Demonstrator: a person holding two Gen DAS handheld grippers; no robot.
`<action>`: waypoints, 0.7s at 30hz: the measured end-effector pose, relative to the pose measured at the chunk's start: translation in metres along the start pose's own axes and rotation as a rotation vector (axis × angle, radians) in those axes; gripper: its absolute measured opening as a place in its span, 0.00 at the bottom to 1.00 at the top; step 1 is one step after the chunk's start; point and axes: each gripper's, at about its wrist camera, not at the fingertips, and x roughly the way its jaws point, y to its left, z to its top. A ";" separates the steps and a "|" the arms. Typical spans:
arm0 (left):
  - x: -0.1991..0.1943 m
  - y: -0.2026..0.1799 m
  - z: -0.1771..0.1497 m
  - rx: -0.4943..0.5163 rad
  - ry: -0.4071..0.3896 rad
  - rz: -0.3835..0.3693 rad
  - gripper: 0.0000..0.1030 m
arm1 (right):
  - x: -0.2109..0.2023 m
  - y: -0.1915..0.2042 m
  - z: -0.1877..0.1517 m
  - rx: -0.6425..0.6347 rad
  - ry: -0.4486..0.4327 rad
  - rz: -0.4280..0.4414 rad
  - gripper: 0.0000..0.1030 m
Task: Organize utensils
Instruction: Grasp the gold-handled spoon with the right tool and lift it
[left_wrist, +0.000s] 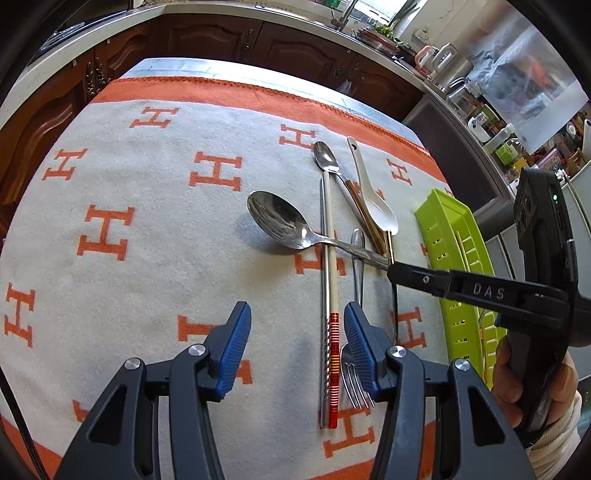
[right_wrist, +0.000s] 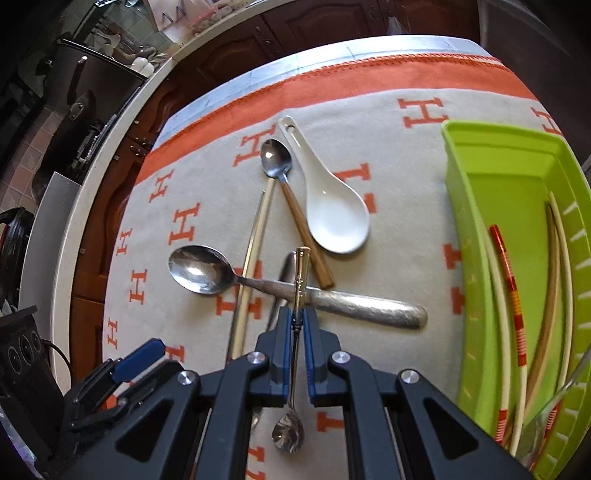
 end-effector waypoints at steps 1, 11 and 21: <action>0.000 -0.002 -0.001 0.003 0.002 -0.002 0.49 | 0.001 -0.004 -0.002 0.007 0.010 -0.007 0.07; -0.005 -0.011 -0.004 0.032 -0.005 0.000 0.49 | -0.002 0.000 -0.027 -0.045 0.037 -0.080 0.10; -0.009 -0.009 -0.006 0.033 -0.007 0.007 0.49 | -0.003 0.010 -0.053 -0.132 -0.036 -0.159 0.05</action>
